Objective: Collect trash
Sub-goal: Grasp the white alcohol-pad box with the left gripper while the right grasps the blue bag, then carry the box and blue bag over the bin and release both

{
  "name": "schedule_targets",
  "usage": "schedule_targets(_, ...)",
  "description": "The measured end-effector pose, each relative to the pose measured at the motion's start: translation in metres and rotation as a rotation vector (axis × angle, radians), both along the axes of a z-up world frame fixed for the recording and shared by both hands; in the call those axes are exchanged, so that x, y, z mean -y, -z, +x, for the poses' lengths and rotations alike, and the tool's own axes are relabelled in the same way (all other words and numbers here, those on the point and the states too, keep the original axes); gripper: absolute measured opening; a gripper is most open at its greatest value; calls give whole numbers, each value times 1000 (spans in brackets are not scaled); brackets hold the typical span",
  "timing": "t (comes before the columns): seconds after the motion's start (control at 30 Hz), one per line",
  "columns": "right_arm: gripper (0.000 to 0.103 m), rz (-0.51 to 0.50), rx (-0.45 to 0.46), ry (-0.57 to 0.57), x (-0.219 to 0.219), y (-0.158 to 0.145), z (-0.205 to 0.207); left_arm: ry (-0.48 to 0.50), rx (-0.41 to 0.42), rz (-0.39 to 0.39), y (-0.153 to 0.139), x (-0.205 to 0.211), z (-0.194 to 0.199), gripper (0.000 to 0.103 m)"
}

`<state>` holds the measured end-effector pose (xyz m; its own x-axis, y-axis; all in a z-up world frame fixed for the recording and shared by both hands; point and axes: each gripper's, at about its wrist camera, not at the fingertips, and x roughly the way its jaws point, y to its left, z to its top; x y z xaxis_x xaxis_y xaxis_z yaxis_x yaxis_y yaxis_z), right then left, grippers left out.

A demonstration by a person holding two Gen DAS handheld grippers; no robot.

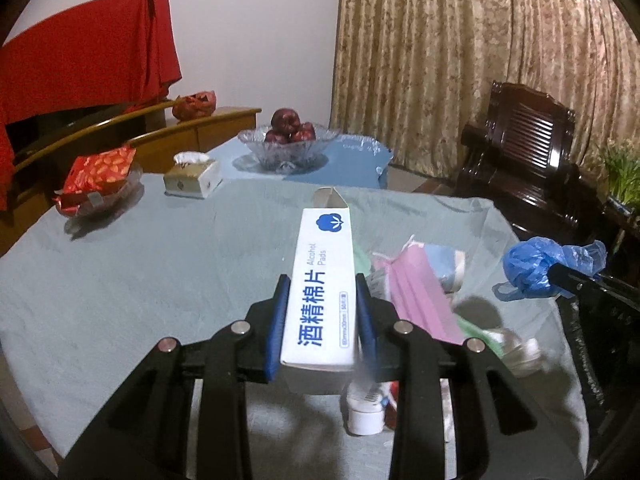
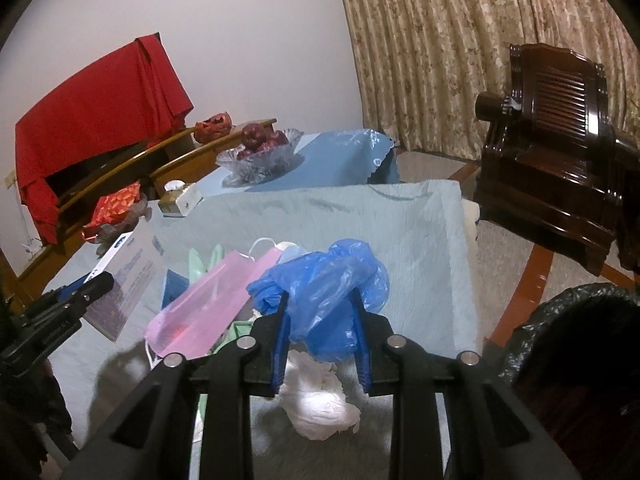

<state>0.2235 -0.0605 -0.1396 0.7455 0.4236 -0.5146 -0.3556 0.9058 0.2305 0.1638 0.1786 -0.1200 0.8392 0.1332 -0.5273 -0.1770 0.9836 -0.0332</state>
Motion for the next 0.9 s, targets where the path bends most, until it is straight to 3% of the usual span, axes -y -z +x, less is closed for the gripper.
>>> schedule_targets(0.4, 27, 17, 56, 25, 22, -29, -27, 80, 52, -2, -29, 43, -17, 30)
schedule_targets(0.9, 27, 8, 104, 138, 89, -54, -64, 233, 76, -22, -43, 122, -16, 30)
